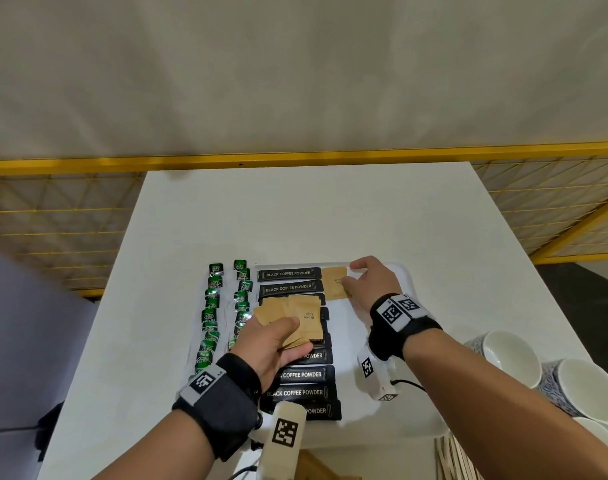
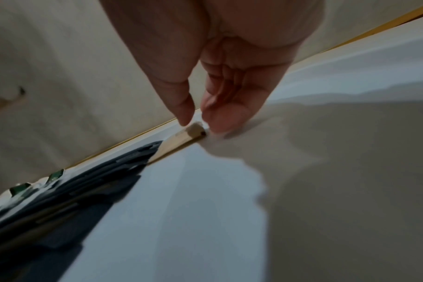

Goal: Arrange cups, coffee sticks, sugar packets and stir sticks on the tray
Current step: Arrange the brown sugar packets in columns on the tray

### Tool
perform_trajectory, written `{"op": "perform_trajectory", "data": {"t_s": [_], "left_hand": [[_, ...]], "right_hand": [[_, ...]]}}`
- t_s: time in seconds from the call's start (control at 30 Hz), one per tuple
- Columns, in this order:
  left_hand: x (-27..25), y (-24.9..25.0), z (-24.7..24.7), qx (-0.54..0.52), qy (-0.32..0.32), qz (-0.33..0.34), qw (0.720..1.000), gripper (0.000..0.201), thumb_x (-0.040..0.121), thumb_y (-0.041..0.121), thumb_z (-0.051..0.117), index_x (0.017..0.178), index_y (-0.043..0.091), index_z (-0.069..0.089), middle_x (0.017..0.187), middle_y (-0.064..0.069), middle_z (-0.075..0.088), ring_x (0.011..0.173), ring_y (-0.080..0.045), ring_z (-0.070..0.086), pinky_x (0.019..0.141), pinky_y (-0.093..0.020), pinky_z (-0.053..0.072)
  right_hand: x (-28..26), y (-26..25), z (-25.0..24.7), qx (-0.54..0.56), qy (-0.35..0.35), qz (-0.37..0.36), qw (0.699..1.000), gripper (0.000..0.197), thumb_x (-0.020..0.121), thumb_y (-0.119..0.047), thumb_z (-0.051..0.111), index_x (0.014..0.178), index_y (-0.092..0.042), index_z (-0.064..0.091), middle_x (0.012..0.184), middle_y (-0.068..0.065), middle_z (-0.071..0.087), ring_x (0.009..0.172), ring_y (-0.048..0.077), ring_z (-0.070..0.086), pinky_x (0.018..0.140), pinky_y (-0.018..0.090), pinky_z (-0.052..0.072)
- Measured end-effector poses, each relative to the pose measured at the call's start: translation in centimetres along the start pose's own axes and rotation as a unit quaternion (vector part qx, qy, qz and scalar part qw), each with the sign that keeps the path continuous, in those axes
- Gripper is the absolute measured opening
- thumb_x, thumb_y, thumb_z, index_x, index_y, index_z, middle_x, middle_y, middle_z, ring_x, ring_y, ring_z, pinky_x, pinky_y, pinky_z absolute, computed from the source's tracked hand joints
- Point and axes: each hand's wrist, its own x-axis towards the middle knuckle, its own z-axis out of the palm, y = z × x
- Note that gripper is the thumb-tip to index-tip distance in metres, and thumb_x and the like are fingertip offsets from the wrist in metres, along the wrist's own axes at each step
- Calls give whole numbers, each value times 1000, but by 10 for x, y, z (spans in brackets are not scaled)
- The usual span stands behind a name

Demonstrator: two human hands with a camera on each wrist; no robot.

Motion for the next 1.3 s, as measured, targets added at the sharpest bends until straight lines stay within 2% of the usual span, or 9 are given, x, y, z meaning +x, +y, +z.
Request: {"op": "perform_trajectory", "data": {"t_s": [0.1,0.2,0.3,0.37,0.63,0.73,1.0,1.2,1.3], "left_hand": [[1,1,3,-9,-3,0,1000,26,87,-5,57,111,6,57,103,-14,69,91,-27,67,61,-34,59],[3,1,6,-10,0,3,1000,22,88,-4,57,106,7,60,101,-13,69,85,-24,69,62,-34,60],[4,0,9,16,-2,7,1000,24,87,-2,59,108,9,60,97,-10,71,80,-21,71,61,-33,59],[3,-1,10,53,1,11,999,25,87,-1,61,108,11,58,95,-9,71,78,-20,71,59,-31,58],[-3,-7,6,68,8,10,998,32,84,-3,63,113,11,56,102,-11,68,83,-23,70,58,-29,58],[-7,-7,7,66,3,8,998,32,83,-5,64,109,13,57,98,-9,69,80,-22,71,55,-27,56],[-9,-10,4,20,37,-5,999,37,80,-1,69,114,10,57,109,-13,69,92,-26,67,54,-27,56],[-10,-7,1,11,36,-36,999,38,80,2,69,116,10,59,99,-10,70,82,-23,68,49,-24,55],[-11,-5,0,16,22,-50,998,38,81,3,69,117,9,59,94,-9,71,73,-19,70,50,-25,56]], "right_hand": [[-18,-2,-5,89,-5,-48,995,17,91,-24,56,108,-25,60,83,-5,58,76,13,56,68,22,43],[-46,-5,-5,194,-138,-37,970,12,92,-30,60,99,-23,65,81,-1,65,64,11,55,57,20,44],[-62,1,2,238,-226,-8,944,28,85,-25,70,110,-18,60,74,2,60,60,11,54,52,20,44],[-65,5,7,242,-219,-20,945,38,84,-19,72,119,-18,58,67,-1,53,62,12,54,54,20,45],[-74,8,4,338,-222,8,915,23,88,-5,63,108,-17,63,53,-9,60,47,6,56,54,22,54],[-79,10,6,360,-205,23,910,26,88,-6,65,114,-6,63,63,-3,67,52,8,60,53,21,55],[-93,10,7,421,-194,30,886,38,84,5,65,114,-16,54,91,14,70,67,19,70,58,22,57],[-94,13,4,292,-176,-110,934,51,85,10,50,102,-35,66,93,-3,68,80,13,66,75,30,56],[-95,11,0,207,-117,-176,955,46,82,3,65,93,-41,70,86,-9,65,73,0,58,76,16,49]]}}
